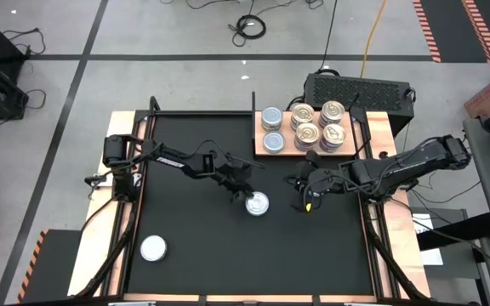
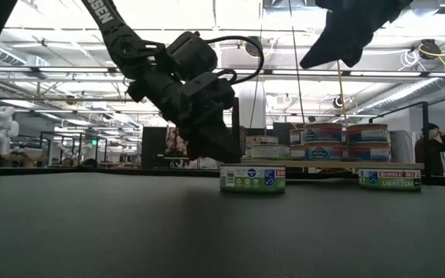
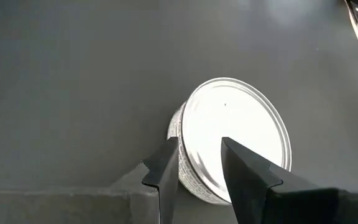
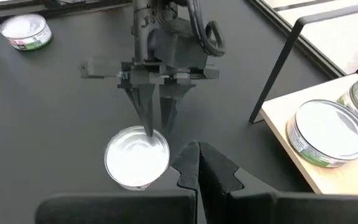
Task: Stack canned seafood by type on shelf
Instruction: Stack the green tuna can on top of the other green tuna can on the shelf
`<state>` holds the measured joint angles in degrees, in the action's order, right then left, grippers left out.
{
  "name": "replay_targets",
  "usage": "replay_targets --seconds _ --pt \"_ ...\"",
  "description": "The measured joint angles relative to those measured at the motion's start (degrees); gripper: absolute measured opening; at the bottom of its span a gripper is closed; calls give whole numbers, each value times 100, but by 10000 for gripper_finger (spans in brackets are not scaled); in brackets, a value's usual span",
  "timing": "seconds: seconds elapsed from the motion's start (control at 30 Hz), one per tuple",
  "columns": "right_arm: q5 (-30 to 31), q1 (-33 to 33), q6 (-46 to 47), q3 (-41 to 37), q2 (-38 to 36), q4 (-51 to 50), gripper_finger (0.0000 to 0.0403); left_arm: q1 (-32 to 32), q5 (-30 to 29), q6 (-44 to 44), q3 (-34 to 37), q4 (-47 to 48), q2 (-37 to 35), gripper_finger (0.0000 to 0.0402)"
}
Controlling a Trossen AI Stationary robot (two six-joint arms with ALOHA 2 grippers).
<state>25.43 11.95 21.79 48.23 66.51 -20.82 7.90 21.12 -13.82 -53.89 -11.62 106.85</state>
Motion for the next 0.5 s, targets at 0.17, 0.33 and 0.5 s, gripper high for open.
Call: replay_targets --seconds 0.17,0.33,0.5 --pt "-4 -11 4 0 8 -38 0 -15 -1 111 2 38 0 121" --pt "-12 -11 214 0 22 -143 0 -10 -9 107 2 86 0 121" --pt "-50 15 645 -231 110 -129 0 -13 -12 75 2 85 86 121"
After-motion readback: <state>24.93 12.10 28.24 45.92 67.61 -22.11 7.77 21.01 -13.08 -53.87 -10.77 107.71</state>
